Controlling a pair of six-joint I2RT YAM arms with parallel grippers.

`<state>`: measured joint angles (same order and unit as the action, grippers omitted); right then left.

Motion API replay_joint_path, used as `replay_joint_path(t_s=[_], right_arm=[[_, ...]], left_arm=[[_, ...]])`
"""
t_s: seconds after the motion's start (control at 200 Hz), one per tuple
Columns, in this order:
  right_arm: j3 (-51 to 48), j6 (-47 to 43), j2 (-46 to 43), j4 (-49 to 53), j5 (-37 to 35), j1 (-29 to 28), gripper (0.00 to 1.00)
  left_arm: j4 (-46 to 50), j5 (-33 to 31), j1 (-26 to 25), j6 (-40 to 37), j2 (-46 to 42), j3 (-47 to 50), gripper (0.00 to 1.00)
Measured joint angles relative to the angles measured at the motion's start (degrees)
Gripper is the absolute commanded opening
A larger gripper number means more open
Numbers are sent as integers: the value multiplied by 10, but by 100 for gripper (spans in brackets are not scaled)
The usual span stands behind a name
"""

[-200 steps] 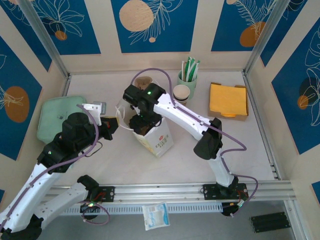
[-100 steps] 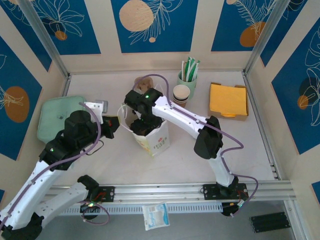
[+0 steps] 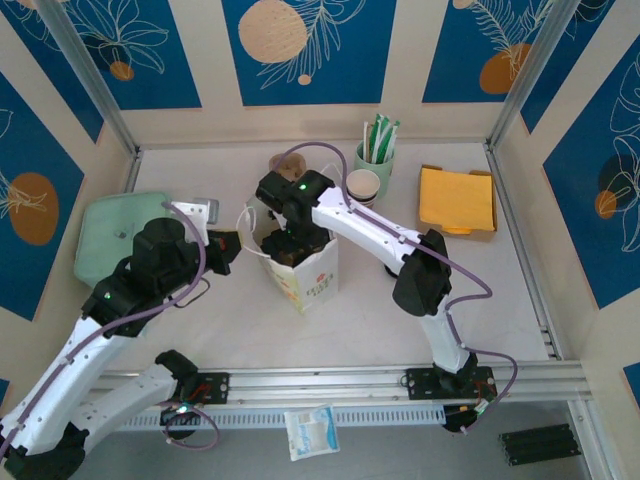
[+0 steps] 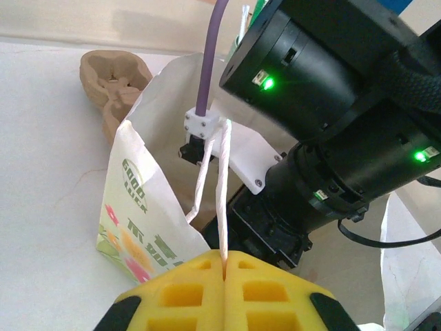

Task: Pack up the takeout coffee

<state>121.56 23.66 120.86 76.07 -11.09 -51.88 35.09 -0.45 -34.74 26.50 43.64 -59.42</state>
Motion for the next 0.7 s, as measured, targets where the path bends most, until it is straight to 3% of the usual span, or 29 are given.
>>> replay_joint_path(t_s=[0.7], right_arm=[[77,4,-40,26,-3,-3,100]], left_arm=[[0,0,0,-1,8,0,0]])
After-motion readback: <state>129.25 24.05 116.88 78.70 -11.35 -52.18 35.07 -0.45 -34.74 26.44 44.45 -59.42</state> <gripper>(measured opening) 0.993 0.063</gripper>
